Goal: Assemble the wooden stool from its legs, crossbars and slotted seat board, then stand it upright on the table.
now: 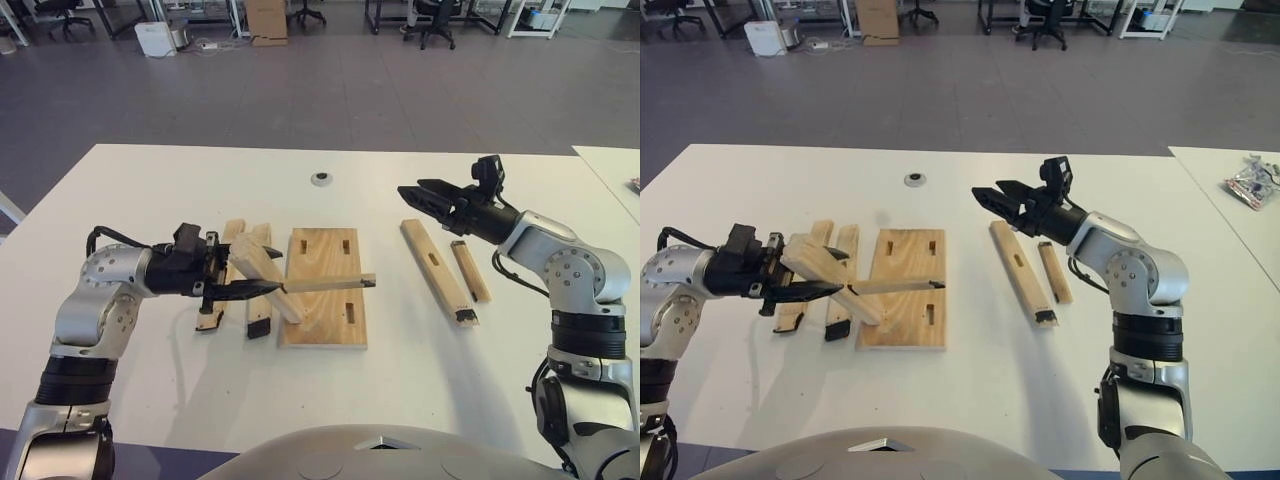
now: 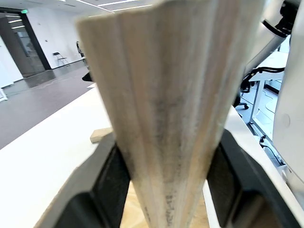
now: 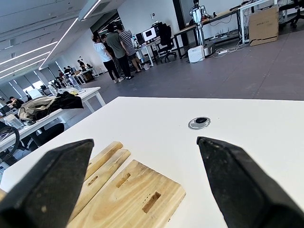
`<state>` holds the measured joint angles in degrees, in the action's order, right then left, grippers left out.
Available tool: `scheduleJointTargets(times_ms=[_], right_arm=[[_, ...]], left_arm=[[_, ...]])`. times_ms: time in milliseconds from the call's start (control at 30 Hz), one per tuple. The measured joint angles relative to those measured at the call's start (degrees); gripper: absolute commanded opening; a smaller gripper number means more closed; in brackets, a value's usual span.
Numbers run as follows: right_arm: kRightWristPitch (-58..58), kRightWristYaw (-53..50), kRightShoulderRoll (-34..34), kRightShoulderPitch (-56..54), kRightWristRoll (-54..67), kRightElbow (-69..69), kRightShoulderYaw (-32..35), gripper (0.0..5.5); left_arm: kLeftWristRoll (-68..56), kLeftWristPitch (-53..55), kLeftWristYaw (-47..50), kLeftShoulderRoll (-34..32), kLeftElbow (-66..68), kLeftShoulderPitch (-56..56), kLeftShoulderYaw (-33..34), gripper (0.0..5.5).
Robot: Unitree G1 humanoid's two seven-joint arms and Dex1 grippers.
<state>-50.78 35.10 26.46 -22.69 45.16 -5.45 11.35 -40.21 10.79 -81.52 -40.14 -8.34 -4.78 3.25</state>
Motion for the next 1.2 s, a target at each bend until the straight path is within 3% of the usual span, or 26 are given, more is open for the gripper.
scheduleJointTargets(times_ms=[400, 733, 767, 900, 1133, 1200], right_arm=[[0.01, -0.76, -0.32, 0.02, -0.01, 0.0, 0.01, 4.05], [0.01, -1.77, -2.2, 0.04, -0.01, 0.0, 0.31, 4.05], [0.01, -1.9, -2.24, 0.04, -0.01, 0.0, 0.31, 4.05], [0.01, -2.59, -2.72, 0.3, 0.17, -0.43, 1.1, 4.05], [0.01, -3.22, -3.77, 0.58, 0.61, -1.54, 1.41, 4.05], [0.0, -3.39, -3.97, 1.0, 0.76, -2.07, 1.74, 4.05]], left_arm=[[0.21, -0.38, 15.98, 0.74, -4.03, 1.12, -3.51, 2.06], [0.23, -6.12, 9.8, -3.48, -0.39, -1.16, -6.33, 2.06], [0.23, -6.12, 9.54, -3.54, 0.04, -1.52, -6.52, 2.44], [7.21, 1.02, 9.8, -4.32, 7.99, 3.0, -11.72, 3.04], [10.02, 1.22, 16.18, -1.71, 6.22, 0.94, -8.08, 4.22], [14.44, 5.11, 23.94, -1.37, 4.56, 2.07, -8.09, 4.62]])
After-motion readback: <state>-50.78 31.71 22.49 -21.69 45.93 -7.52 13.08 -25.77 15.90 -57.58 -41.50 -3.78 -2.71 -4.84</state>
